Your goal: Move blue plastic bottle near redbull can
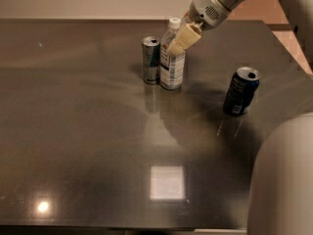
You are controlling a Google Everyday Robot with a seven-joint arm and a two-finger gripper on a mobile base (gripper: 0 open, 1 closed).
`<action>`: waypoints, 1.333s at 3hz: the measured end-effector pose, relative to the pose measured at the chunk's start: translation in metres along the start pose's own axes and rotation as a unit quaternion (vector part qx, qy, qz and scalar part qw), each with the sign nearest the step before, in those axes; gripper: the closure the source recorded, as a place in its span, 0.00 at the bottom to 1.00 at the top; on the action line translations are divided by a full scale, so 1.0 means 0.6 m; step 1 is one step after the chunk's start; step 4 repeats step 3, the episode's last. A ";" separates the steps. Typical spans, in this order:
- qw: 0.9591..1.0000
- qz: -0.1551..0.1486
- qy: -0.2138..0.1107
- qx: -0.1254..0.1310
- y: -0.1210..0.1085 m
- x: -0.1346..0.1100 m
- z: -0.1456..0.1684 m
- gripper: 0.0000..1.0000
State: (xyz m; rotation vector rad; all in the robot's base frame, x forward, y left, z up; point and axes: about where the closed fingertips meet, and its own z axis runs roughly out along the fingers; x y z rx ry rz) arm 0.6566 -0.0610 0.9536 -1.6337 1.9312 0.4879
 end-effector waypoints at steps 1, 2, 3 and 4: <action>1.000 -0.004 -0.001 0.003 -0.007 0.010 0.004 0.13; 1.000 -0.004 -0.001 0.002 -0.009 0.009 0.010 0.00; 1.000 -0.004 -0.001 0.002 -0.009 0.009 0.010 0.00; 1.000 -0.004 -0.001 0.002 -0.009 0.009 0.010 0.00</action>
Offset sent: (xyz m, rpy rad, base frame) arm 0.0038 -0.0037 -0.0048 -0.0010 -0.0090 0.0031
